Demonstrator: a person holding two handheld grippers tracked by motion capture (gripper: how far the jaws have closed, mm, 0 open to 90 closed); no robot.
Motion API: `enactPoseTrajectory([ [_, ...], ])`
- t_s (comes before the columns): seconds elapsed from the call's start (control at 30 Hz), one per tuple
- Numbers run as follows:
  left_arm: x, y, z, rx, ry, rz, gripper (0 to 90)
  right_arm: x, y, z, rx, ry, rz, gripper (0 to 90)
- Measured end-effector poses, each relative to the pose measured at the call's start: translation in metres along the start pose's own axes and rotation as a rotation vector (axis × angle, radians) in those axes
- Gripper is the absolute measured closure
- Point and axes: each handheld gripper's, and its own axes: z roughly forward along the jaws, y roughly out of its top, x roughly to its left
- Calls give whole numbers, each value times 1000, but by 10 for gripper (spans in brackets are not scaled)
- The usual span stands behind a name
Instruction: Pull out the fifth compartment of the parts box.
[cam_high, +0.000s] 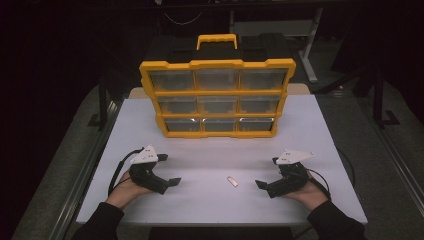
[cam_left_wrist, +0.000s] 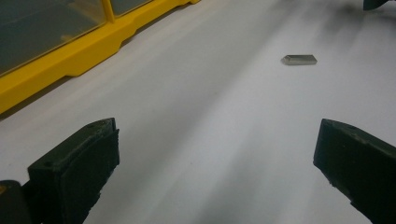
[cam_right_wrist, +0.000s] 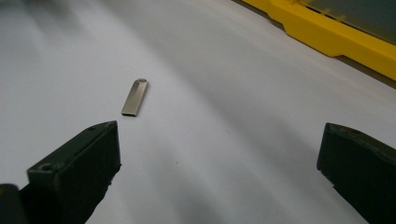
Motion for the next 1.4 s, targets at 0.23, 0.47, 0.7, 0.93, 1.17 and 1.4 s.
enactPoseTrajectory([
  [0.23,0,3,3,0,-9,-1,1,0,0,0,-1,5,3,0],
  [0.47,0,7,5,-10,-11,3,1,0,0,0,-3,7,3,0],
  [0.7,-1,10,9,-15,-19,7,1,0,0,1,-2,10,5,0],
  [0.93,-2,12,12,-15,-24,11,1,0,0,1,-1,15,4,0],
  [1.17,-2,16,16,-22,-30,15,1,0,1,1,-2,16,4,0],
  [1.4,-3,19,20,-33,-32,12,1,1,1,1,2,19,1,0],
])
